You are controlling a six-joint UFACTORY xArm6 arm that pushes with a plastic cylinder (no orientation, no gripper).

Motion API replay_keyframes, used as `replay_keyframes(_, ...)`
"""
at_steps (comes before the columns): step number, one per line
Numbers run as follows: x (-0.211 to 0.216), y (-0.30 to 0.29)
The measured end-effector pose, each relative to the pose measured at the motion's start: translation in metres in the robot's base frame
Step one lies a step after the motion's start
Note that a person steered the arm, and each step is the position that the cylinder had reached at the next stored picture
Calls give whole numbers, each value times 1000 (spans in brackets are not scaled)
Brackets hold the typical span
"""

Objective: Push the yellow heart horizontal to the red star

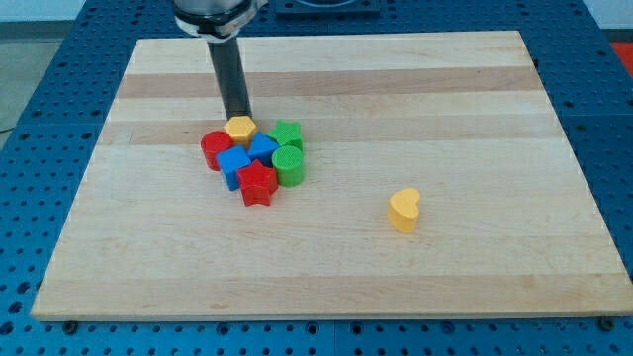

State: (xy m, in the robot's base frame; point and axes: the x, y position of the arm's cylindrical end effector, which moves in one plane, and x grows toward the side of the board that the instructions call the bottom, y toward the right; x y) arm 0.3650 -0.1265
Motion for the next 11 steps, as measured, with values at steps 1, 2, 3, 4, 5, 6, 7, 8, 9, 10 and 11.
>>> replay_keyframes(1,-2,0)
replay_keyframes(2,-12,37)
replay_keyframes(3,-12,118)
replay_keyframes(4,-12,209)
replay_keyframes(5,22,285)
replay_keyframes(6,104,319)
replay_keyframes(7,165,305)
replay_keyframes(8,187,285)
replay_keyframes(9,171,229)
replay_keyframes(10,136,176)
replay_keyframes(11,161,175)
